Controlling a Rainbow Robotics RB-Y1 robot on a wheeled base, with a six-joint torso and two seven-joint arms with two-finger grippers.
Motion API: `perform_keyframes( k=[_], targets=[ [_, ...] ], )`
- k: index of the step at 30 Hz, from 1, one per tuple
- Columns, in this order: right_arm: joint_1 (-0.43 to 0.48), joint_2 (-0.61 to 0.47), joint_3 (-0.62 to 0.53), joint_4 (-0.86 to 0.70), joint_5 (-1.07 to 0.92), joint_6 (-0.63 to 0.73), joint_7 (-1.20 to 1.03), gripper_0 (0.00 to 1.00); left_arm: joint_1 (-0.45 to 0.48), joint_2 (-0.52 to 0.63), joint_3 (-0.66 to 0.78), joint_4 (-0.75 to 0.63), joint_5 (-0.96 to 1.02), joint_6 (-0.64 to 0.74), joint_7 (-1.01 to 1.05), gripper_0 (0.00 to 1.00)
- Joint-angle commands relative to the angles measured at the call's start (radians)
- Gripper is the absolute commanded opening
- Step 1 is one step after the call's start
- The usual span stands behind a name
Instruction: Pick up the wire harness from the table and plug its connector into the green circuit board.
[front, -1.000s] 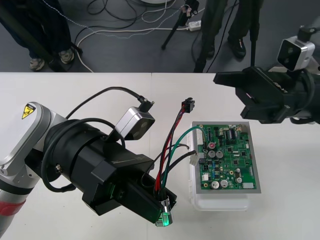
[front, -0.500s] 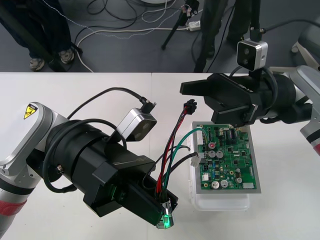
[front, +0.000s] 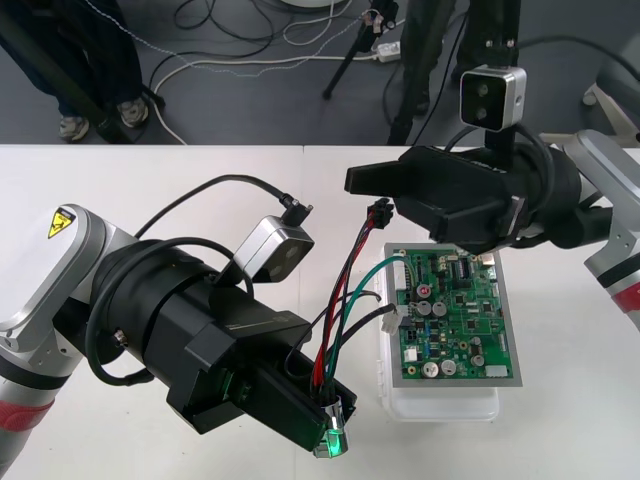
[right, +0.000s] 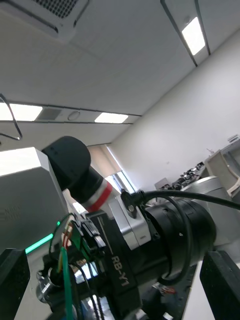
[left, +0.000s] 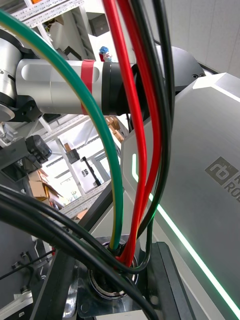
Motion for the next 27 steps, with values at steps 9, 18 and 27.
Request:
perform_keyframes(
  k=[9, 18, 27],
  targets=[
    [-0.003, 0.025, 0.022, -0.087, -0.120, -0.009, -0.156, 1.00, -0.036, -0.033, -0.018, -0.011, 0.018, -0.033, -0.062, 0.00],
    [0.003, 0.027, 0.022, -0.088, -0.116, -0.009, -0.156, 1.00, -0.036, -0.034, -0.018, -0.010, 0.017, -0.033, -0.062, 0.00],
    [0.031, 0.025, 0.022, -0.094, -0.079, -0.009, -0.147, 1.00, -0.036, -0.037, -0.018, -0.010, 0.017, -0.033, -0.061, 0.00]
  ],
)
